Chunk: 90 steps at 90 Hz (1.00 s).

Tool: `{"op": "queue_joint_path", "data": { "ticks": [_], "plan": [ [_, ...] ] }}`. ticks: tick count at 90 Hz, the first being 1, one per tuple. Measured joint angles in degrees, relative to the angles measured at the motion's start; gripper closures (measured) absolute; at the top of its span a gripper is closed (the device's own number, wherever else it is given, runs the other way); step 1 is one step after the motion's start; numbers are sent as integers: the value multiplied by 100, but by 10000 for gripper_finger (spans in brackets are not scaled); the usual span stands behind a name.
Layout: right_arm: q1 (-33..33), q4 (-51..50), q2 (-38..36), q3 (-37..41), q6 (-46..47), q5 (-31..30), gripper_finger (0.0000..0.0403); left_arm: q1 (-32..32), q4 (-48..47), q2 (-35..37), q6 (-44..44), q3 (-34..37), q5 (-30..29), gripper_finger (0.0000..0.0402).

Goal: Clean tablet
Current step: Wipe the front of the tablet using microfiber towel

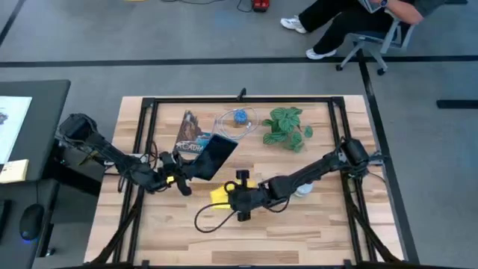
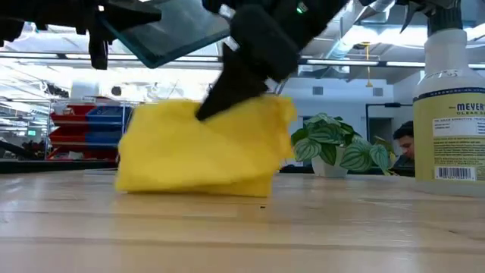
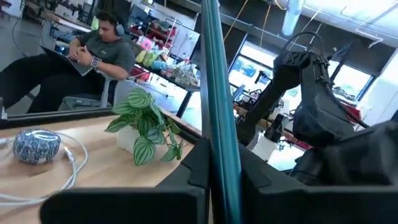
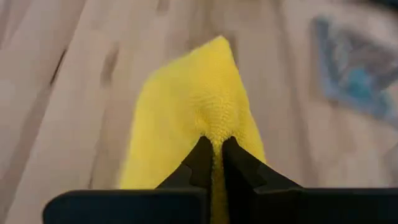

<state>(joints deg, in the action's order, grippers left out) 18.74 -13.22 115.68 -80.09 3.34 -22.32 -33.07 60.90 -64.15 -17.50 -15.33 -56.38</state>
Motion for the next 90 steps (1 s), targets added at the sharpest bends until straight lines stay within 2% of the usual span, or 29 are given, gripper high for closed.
{"op": "queue_joint_path", "data": {
  "ticks": [13,35,45,56,70,79,90],
  "plan": [
    [-230,82,-4,95,120,626,395,-59,-99,17,10,0,0,392],
    [-593,105,-4,412,137,771,369,-184,-146,14,-7,0,2,392],
    [-675,66,-4,503,135,830,334,-202,-193,14,-7,0,3,392],
    [-692,-191,-66,504,135,909,275,-202,-276,14,-13,2,4,392],
    [-690,-417,-605,503,282,894,208,-202,-328,12,-18,2,7,392],
    [-733,-507,-955,501,421,884,186,-202,-336,10,-21,2,8,392],
    [-781,-132,-1325,585,404,665,181,-227,-352,10,-29,7,15,392]
  ]
}}
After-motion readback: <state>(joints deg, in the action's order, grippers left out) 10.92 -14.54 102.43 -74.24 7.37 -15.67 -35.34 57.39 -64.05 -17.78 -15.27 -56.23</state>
